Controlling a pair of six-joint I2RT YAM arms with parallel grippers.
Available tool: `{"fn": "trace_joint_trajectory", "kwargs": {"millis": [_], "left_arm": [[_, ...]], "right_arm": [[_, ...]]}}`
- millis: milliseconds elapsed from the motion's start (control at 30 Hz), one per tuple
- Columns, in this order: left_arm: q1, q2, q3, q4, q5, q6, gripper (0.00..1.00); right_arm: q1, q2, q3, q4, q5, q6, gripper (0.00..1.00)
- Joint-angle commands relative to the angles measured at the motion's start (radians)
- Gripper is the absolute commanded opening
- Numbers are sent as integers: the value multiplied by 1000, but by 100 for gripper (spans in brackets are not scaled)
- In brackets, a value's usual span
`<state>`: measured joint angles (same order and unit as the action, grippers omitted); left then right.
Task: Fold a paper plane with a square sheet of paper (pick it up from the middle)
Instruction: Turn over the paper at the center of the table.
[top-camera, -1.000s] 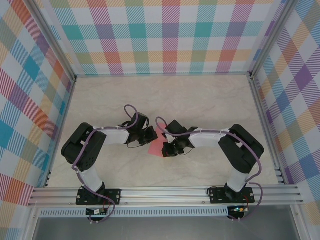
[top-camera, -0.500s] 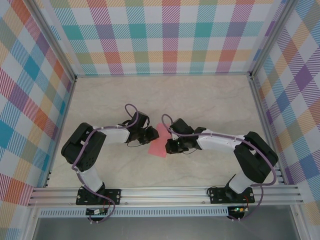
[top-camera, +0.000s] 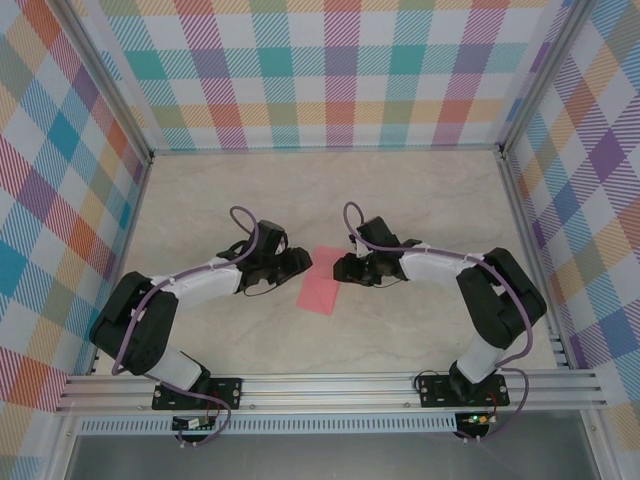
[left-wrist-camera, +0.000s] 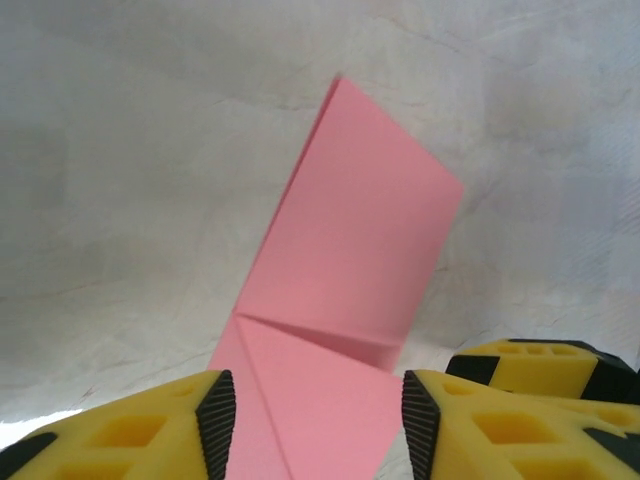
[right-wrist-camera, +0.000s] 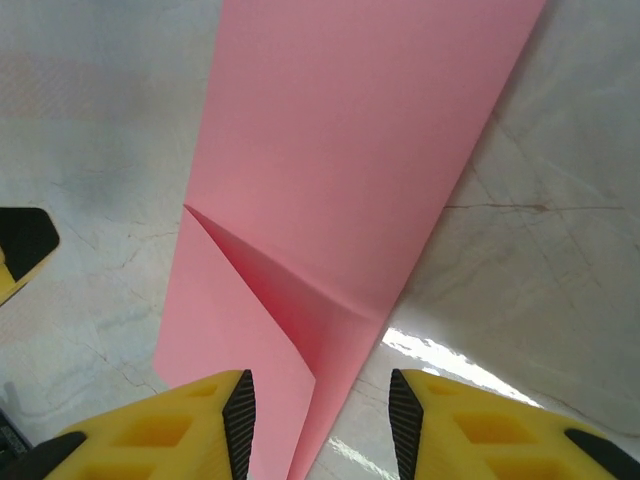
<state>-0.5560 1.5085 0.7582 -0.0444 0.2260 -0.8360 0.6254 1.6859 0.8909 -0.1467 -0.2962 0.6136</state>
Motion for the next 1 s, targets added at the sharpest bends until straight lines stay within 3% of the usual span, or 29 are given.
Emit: {"fn": "trace_joint_trajectory", "kwargs": {"millis": [0,267,567,967], "left_arm": [[-5,-29,-56,43,16,-24,55],[-5,-3,-118,183,113,-73,59],[-6,55,-123,251,203,-144,59],[-11,152,-76,279,272,-143,48]], "right_arm": [[-1,32,39,20,-92,-35,42],[-1,81,49,49,-133,-25,31],[-9,86,39,60,-83,32,7],[-20,76,1,79,-67,59,6]]}}
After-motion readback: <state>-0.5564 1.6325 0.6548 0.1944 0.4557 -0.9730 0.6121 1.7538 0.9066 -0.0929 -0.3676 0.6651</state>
